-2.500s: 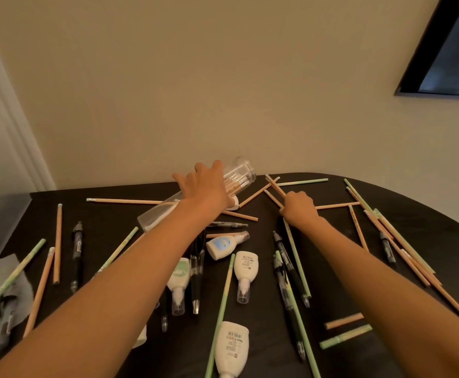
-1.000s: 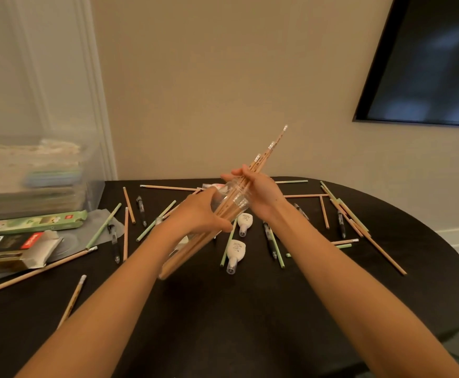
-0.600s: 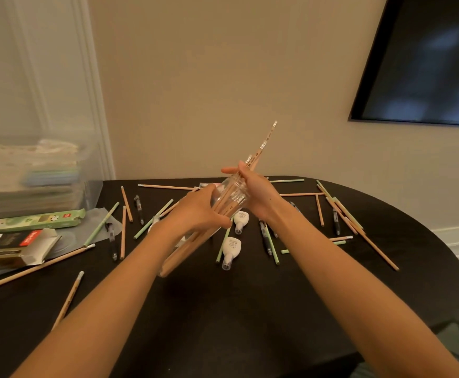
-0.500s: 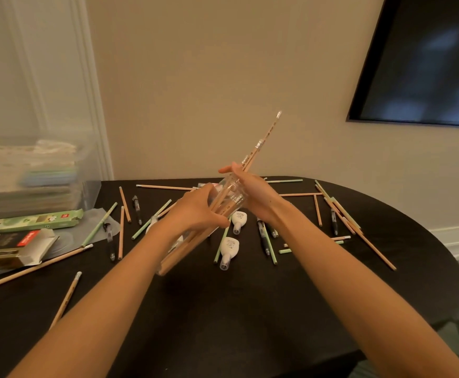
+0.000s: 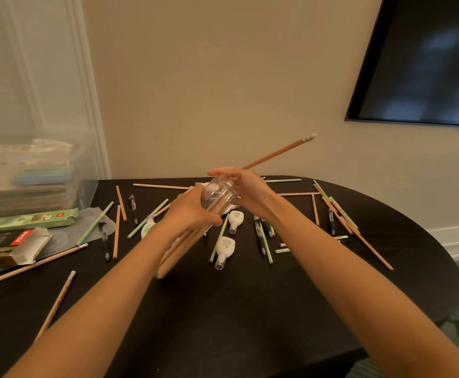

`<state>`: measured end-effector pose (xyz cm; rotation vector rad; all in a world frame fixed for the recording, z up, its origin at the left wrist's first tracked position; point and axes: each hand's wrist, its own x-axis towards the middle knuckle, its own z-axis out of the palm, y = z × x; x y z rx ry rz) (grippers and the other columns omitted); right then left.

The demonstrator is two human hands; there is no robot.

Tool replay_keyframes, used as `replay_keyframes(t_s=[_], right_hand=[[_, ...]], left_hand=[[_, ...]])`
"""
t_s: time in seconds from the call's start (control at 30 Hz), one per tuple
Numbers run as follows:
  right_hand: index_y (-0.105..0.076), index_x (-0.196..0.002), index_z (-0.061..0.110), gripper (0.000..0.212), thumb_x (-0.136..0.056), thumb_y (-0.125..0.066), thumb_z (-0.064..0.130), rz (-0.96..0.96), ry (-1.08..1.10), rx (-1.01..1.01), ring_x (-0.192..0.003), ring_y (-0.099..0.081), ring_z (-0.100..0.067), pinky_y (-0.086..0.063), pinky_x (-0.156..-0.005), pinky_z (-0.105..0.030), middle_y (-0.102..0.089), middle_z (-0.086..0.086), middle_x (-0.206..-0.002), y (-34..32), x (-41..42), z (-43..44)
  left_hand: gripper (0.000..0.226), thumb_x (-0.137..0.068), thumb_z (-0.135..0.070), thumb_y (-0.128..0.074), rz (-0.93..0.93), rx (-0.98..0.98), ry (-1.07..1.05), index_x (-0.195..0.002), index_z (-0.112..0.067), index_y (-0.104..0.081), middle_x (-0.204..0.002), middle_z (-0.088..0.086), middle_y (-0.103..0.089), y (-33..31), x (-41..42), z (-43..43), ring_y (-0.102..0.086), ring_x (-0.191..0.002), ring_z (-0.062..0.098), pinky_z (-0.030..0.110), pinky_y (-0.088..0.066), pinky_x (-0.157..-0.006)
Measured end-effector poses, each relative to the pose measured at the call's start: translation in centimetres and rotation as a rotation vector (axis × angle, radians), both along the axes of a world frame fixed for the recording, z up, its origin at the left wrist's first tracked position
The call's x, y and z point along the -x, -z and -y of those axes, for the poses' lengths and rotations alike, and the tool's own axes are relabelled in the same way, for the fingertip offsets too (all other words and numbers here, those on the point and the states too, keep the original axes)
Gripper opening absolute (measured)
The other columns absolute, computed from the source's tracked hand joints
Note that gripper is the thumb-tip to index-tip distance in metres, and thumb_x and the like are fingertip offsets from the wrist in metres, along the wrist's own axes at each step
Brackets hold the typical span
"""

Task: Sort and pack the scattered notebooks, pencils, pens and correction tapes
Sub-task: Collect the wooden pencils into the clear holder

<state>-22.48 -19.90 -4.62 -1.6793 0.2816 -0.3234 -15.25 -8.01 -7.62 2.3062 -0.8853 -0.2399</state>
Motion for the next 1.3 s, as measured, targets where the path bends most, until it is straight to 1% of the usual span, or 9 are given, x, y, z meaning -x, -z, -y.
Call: replay_keyframes(t_s=[0.1, 0.27, 0.5, 0.67, 0.87, 0.97, 1.13, 1.23, 1.3], right_hand=[[-0.07, -0.08, 0.014, 0.04, -0.092, -0.032, 0.013, -0.005, 0.126, -0.051, -0.116, -0.05, -0.027, -0.042, -0.101, -0.044, -0.059, -0.014, -0.116, -0.3, -1.0, -0.4], [-0.063, -0.114, 0.014, 0.034, -0.092, -0.038, 0.013, -0.111, 0.183, 0.013, -0.12, -0.049, -0.029, -0.036, -0.106, -0.049, -0.056, -0.011, -0.127, -0.4, -2.6, -0.8], [-0.064, -0.092, 0.015, 0.026, -0.088, -0.038, 0.009, -0.036, 0.097, -0.177, -0.094, -0.056, -0.025, -0.04, -0.103, -0.048, -0.061, -0.006, -0.091, -0.5, -3.6, -1.6], [-0.065, -0.094, 0.009, 0.026, -0.087, -0.04, 0.014, 0.039, 0.112, -0.244, -0.086, -0.054, -0.021, -0.045, -0.085, -0.04, -0.061, -0.006, -0.094, -0.3, -3.8, -1.4], [-0.063, -0.089, 0.007, 0.026, -0.092, -0.038, 0.013, 0.042, 0.236, -0.365, -0.084, -0.06, -0.018, -0.049, -0.078, -0.031, -0.065, -0.008, -0.094, 0.6, -4.2, -1.6], [-0.058, -0.1, 0.0, 0.021, -0.092, -0.04, 0.008, -0.173, 0.263, -0.306, -0.079, -0.063, -0.023, -0.052, -0.063, -0.027, -0.064, -0.016, -0.093, 1.9, -5.0, -3.7], [-0.053, -0.116, -0.004, 0.028, -0.094, -0.044, 0.01, -0.481, -0.067, 0.009, -0.052, -0.062, -0.016, -0.052, -0.046, -0.02, -0.065, -0.018, -0.078, 4.5, -6.8, -10.0], [-0.056, -0.109, -0.005, 0.027, -0.096, -0.047, 0.016, -0.565, -0.284, 0.226, -0.039, -0.06, -0.012, -0.05, -0.041, -0.018, -0.068, -0.026, -0.092, 6.1, -8.2, -14.4], [-0.058, -0.094, -0.003, 0.03, -0.095, -0.051, 0.026, -0.614, -0.383, 0.333, -0.037, -0.059, -0.011, -0.048, -0.038, -0.017, -0.069, -0.021, -0.075, 7.3, -9.0, -17.3]], left_hand=[[0.055, -0.065, -0.033, -0.077, -0.028, 0.025, 0.004, -0.109, -0.023, -0.045, -0.102, -0.005, -0.05, 0.5, 0.2, 0.3, -0.05, -0.092, 0.016, 0.031, -0.04, -0.072], [0.051, -0.065, -0.032, -0.076, -0.058, 0.133, -0.032, -0.103, -0.027, -0.043, -0.098, -0.007, -0.049, 0.4, -0.4, 0.1, -0.051, -0.092, 0.015, 0.031, -0.043, -0.073], [0.054, -0.066, -0.03, -0.077, -0.071, 0.15, -0.047, -0.107, -0.026, -0.041, -0.105, -0.001, -0.052, 0.1, -1.6, -0.3, -0.052, -0.093, 0.017, 0.03, -0.043, -0.072], [0.058, -0.066, -0.033, -0.076, -0.046, 0.137, -0.084, -0.113, -0.023, -0.045, -0.117, 0.002, -0.054, 0.3, -2.2, -0.9, -0.053, -0.103, 0.021, 0.035, -0.045, -0.084], [0.057, -0.067, -0.041, -0.074, 0.148, 0.096, -0.219, -0.113, -0.022, -0.046, -0.114, 0.003, -0.058, -1.0, -2.9, -2.8, -0.055, -0.096, 0.023, 0.033, -0.042, -0.075], [0.064, -0.069, -0.05, -0.071, 0.227, -0.024, -0.354, -0.119, -0.02, -0.046, -0.116, 0.007, -0.057, -1.7, -4.0, -5.6, -0.053, -0.093, 0.023, 0.034, -0.04, -0.072], [0.075, -0.068, -0.051, -0.072, 0.157, -0.196, -0.511, -0.126, -0.01, -0.046, -0.124, 0.014, -0.054, -1.3, -7.0, -11.9, -0.053, -0.111, 0.033, 0.036, -0.042, -0.079], [0.073, -0.067, -0.048, -0.074, 0.108, -0.246, -0.522, -0.125, -0.012, -0.048, -0.123, 0.014, -0.056, -0.5, -8.2, -15.0, -0.054, -0.109, 0.033, 0.037, -0.044, -0.081], [0.075, -0.067, -0.048, -0.074, 0.105, -0.274, -0.53, -0.127, -0.013, -0.046, -0.121, 0.014, -0.057, 0.0, -8.5, -16.4, -0.055, -0.107, 0.033, 0.038, -0.045, -0.081]])
